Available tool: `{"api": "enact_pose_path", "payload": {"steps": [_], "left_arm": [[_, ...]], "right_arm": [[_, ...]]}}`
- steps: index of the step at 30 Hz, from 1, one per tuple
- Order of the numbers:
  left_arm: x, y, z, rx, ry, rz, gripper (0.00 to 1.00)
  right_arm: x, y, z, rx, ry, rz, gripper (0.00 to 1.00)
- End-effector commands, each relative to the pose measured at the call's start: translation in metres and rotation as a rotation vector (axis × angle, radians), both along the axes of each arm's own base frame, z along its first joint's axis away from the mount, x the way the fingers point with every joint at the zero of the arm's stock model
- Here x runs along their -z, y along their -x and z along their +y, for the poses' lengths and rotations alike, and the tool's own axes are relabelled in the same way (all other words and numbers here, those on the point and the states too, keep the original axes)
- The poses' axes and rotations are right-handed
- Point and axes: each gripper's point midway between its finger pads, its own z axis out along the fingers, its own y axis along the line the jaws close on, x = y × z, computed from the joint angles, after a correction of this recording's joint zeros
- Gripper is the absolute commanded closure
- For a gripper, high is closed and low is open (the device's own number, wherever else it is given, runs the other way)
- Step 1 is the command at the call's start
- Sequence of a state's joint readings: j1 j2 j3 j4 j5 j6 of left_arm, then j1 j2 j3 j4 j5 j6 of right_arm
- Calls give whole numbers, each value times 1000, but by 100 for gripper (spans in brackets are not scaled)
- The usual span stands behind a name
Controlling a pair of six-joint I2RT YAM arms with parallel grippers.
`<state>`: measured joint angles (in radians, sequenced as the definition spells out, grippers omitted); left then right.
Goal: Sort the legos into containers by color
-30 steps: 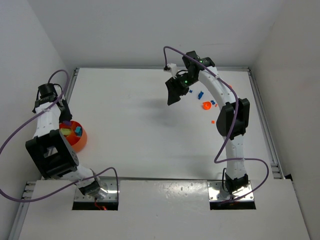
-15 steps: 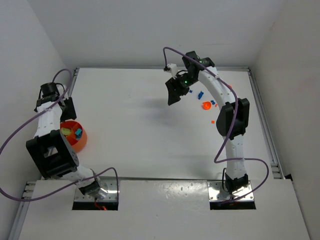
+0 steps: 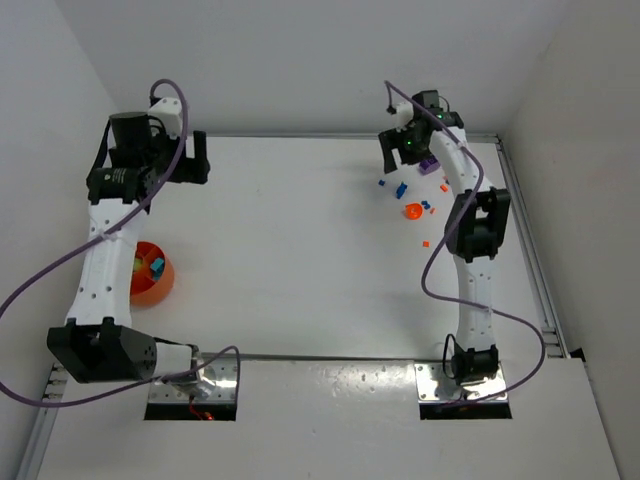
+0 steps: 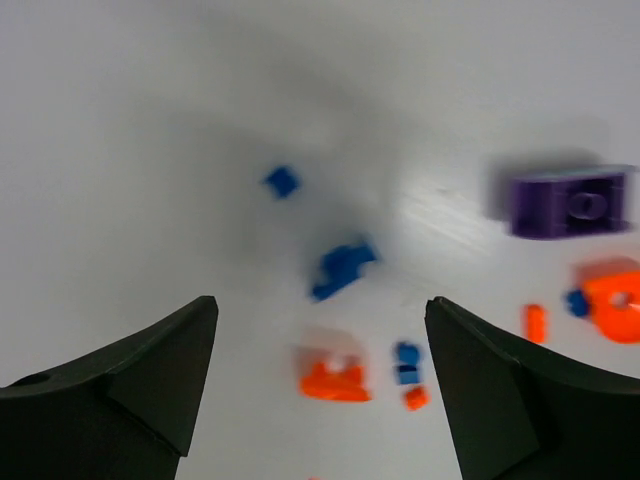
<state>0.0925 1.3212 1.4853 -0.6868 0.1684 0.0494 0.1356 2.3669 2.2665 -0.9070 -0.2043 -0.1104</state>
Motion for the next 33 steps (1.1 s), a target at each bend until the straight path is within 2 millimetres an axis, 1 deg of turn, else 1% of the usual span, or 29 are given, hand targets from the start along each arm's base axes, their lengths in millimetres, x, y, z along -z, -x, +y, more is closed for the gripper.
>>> {"api": "enact_pose_path", "payload": {"steps": [1,2,3,4,5,6,7,8,9,10,11,12,14,15,16,17,18,19,20,22,23,24,25,26,28,29,31,32,33], "left_arm": [[-13,-10,-24,50,1,-32,9],[-17,-14,-26,42,-12,-39,7],[-13,-16,-30,47,-16,-28,7],[-11,-20,-38,69,-16,-22,6],[-14,-23,-40,69,-22,-28,6],[-10,-25,-39,66,-34,-20,6],[-11,-26,-44,79,-34,-16,6],[-13,-28,-47,79,-40,-19,6],[-7,-31,-47,80,-40,-5,5],[-12,-32,-45,75,-53,-16,5],[-8,-34,-49,85,-54,-6,5],[-6,-32,-49,86,-54,3,5],[-2,-34,-49,86,-54,12,5],[-2,-34,-49,86,-54,12,5],[2,-36,-49,86,-55,21,5],[2,-36,-48,78,-59,22,5],[2,-36,-48,78,-59,22,5],[2,-36,-48,78,-59,22,5],[6,-36,-46,70,-65,31,5],[6,-36,-43,58,-72,31,5],[9,-35,-43,58,-73,40,5],[10,-35,-43,58,-73,40,5],[10,-35,-43,58,-73,40,4],[10,-35,-43,58,-73,40,4],[10,-35,-43,58,-73,40,4],[10,-35,-45,61,-60,41,4],[10,-35,-45,61,-60,41,4],[14,-37,-46,61,-60,52,4],[14,-37,-46,61,-60,52,4]], "right_arm": [[-15,-55,-66,281,122,-172,14],[-6,-60,-80,342,141,-174,9],[-10,-66,-83,368,140,-199,8],[-8,-74,-90,397,134,-234,8],[-7,-79,-90,398,130,-252,8],[-5,-83,-92,393,106,-265,4],[-10,-93,-96,396,82,-309,3],[-9,-96,-93,387,68,-321,1],[-13,-100,-99,397,64,-344,0],[-7,-105,-99,391,68,-353,0],[-12,-111,-104,379,56,-382,0],[-8,-115,-103,366,54,-388,0],[-7,-122,-112,354,43,-402,0],[6,-123,-113,334,64,-391,0],[10,-124,-119,324,66,-389,0],[12,-126,-117,305,67,-391,0],[19,-126,-123,285,83,-384,0],[19,-126,-124,273,93,-386,0],[19,-126,-130,272,104,-389,0],[30,-120,-145,249,136,-369,0],[30,-121,-145,239,144,-371,0],[40,-118,-150,227,151,-355,0],[40,-118,-150,227,151,-355,0],[48,-117,-156,222,154,-345,0],[50,-115,-155,197,160,-337,0],[58,-112,-152,177,155,-315,0],[59,-110,-147,147,137,-308,0],[64,-107,-142,120,123,-294,0],[65,-105,-140,105,118,-287,0]]}}
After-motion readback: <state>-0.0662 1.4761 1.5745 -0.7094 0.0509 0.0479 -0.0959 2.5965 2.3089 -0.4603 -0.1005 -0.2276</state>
